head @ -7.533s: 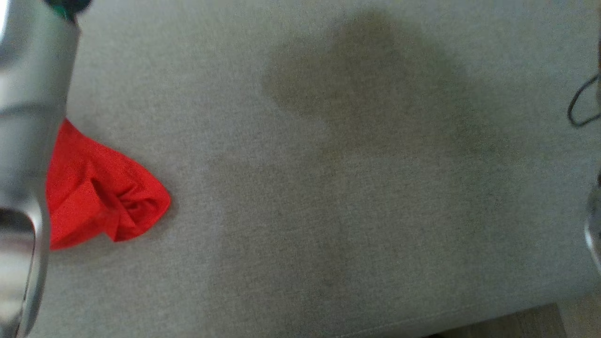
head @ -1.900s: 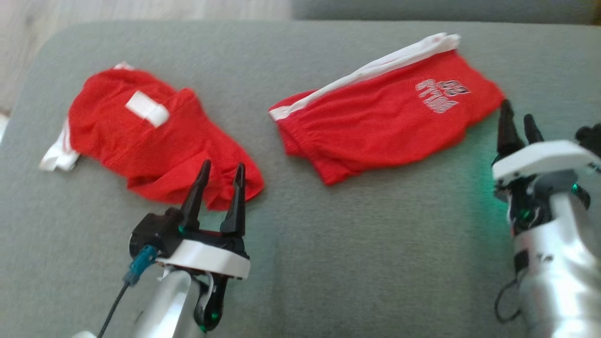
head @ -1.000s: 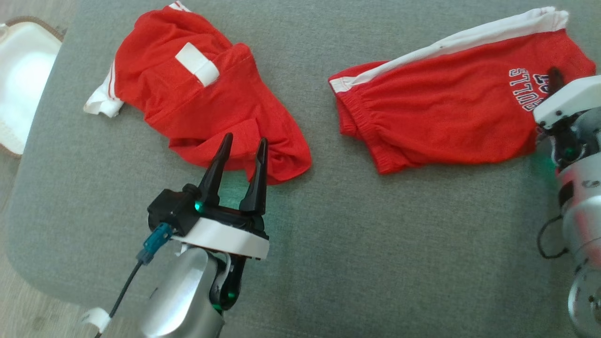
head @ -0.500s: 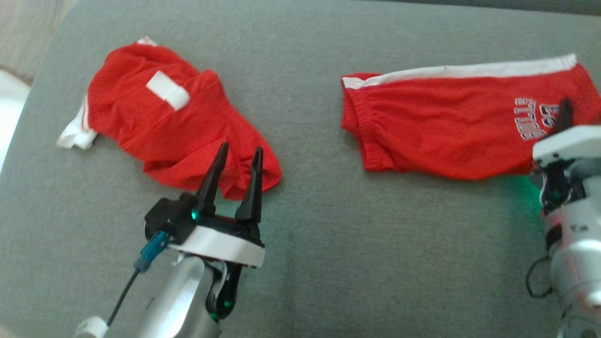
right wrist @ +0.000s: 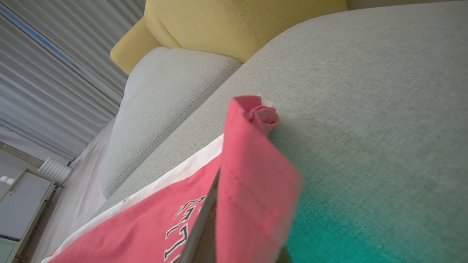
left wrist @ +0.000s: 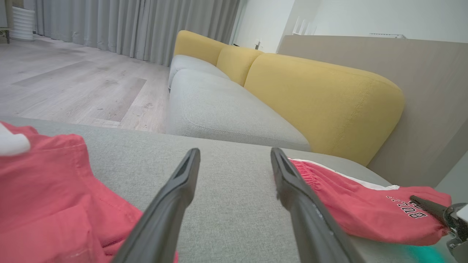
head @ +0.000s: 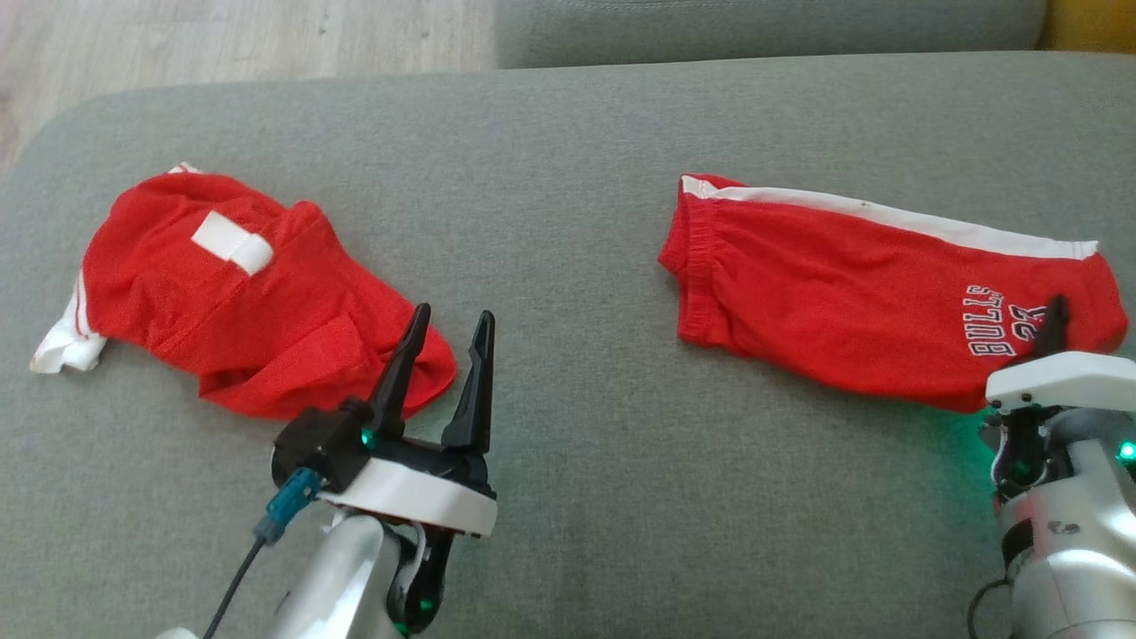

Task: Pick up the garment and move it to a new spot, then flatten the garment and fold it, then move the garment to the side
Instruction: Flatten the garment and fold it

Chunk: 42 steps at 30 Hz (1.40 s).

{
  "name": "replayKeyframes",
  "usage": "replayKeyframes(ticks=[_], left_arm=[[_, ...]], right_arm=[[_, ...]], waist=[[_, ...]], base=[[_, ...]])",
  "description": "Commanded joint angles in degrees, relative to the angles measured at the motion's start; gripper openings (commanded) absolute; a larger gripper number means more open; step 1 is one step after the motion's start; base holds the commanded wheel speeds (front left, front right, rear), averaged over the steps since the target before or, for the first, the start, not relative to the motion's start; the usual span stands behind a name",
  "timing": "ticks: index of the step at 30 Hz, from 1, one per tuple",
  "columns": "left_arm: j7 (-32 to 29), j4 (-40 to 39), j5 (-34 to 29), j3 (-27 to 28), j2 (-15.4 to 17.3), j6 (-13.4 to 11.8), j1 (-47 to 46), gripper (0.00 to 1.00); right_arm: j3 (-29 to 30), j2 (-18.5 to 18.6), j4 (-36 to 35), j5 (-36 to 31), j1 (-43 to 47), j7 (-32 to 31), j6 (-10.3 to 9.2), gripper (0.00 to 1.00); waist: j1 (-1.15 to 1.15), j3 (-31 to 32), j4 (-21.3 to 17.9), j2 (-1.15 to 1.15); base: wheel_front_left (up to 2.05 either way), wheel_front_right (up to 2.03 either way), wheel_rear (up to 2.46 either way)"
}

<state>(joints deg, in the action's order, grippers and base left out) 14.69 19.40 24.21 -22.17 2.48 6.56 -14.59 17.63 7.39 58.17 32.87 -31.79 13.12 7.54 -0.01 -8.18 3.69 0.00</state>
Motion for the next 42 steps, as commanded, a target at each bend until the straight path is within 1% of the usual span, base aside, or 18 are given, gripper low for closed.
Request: replayKeyframes(ticks=[1,5,10,16,24,30,31,37,42], left_arm=[[0.3,-1.8,-0.3,2.1,0.4,0.2,-1.1,1.0],[0.3,-1.5,-0.5,2.0,0.4,0.3,-1.3,1.0],[0.3,-0.9,-0.5,2.1,0.4,0.4,-0.9,1.0],[0.3,-0.5,-0.3,2.5,0.4,0.5,-0.1,1.0],[0.3,-0.5,0.2,2.1,0.4,0.5,0.0,1.0],[0.3,-0.1,0.5,1.6,0.4,0.3,0.1,1.0],[0.3,-0.1,0.5,1.6,0.4,0.3,0.1,1.0],[0.3,0.2,0.7,1.2,0.4,0.2,-0.1,1.0],[0.3,0.3,0.7,1.3,0.4,0.1,-0.2,1.0]], right_arm=[[-1.2,-0.3,-1.7,0.1,-1.4,0.7,-0.05,0.0],[-1.2,-0.7,-1.2,-0.2,-2.1,1.1,-0.05,0.0],[-1.7,-1.3,-2.6,-1.1,-2.9,1.6,-0.05,0.0],[-4.5,-2.3,-5.4,-1.5,-3.9,1.8,-0.05,0.0],[-12.8,-3.6,-6.8,-1.5,-5.5,1.2,-0.05,0.0],[-19.3,-4.1,-6.9,-0.2,-5.7,1.0,-0.05,0.0],[-19.3,-4.1,-6.9,-0.2,-5.7,1.0,-0.05,0.0],[-26.0,-4.3,-6.0,1.6,-4.7,0.9,-0.05,0.0],[-32.1,-4.4,-4.4,2.3,-3.6,-0.1,-0.05,0.0]], waist=[[0.01,0.2,-0.4,0.0],[0.01,0.3,-0.2,0.0],[0.01,1.1,0.9,0.0],[0.01,2.2,2.6,0.0],[0.01,2.6,5.8,0.0],[0.01,2.6,8.5,0.0],[0.01,2.6,8.5,0.0],[0.01,2.3,10.7,0.0],[0.01,2.3,11.4,0.0]], base=[[0.0,0.0,0.0],[0.0,0.0,0.0],[0.0,0.0,0.0],[0.0,0.0,0.0],[0.0,0.0,0.0],[0.0,0.0,0.0],[0.0,0.0,0.0],[0.0,0.0,0.0],[0.0,0.0,0.0]])
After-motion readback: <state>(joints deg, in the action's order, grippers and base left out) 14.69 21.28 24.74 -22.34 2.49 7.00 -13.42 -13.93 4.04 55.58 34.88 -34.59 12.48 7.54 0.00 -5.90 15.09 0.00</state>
